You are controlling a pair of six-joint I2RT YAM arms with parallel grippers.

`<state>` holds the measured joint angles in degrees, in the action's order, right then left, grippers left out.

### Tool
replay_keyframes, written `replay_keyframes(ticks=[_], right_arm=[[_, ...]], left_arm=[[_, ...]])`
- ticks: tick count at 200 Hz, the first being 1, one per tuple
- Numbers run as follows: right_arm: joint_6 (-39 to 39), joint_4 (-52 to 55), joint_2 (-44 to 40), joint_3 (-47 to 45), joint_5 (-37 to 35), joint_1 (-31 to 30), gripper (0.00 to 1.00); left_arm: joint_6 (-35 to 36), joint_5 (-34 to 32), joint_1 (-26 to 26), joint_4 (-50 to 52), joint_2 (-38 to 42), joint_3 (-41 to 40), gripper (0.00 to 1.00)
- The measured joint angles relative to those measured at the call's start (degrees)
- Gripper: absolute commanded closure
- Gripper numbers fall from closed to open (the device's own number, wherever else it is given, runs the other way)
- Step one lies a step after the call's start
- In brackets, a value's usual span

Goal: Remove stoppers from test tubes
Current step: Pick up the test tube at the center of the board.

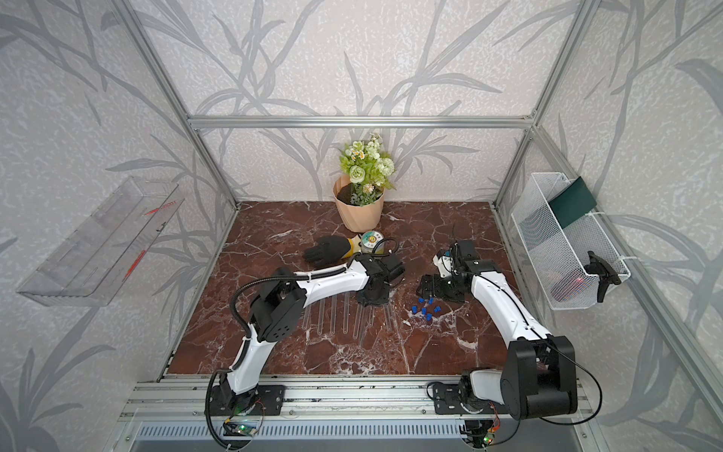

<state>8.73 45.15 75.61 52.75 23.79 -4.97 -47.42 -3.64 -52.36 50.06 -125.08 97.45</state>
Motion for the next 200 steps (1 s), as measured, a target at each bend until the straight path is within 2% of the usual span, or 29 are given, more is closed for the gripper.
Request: replay_keyframes(ticks=[28,70,126,159,200], right_arm=[[0.7,-0.2,0.3,0.0,1.2,0.0,0.07],[3.5,-2.6,0.3,0.0,4.0,-0.1,0.07],[7.8,-8.4,0.3,-2.6,8.5,-1.1,0.07],[10.3,-13.3,-0.7,-5.7,12.0,-2.7,0.08],[13.4,-18.9,-2.5,-7.4,15.4,-6.4,0.08]], left_arm=[[1.5,-0.2,0.4,-0.7,3.5,-1.1,0.91],[3.9,0.3,0.4,-3.0,12.0,-8.0,0.92],[6.8,4.7,0.2,-15.0,27.0,-26.9,0.91],[8.1,8.4,-0.1,-22.6,33.9,-32.5,0.91],[8.5,12.5,-0.1,-28.9,36.8,-37.0,0.91]])
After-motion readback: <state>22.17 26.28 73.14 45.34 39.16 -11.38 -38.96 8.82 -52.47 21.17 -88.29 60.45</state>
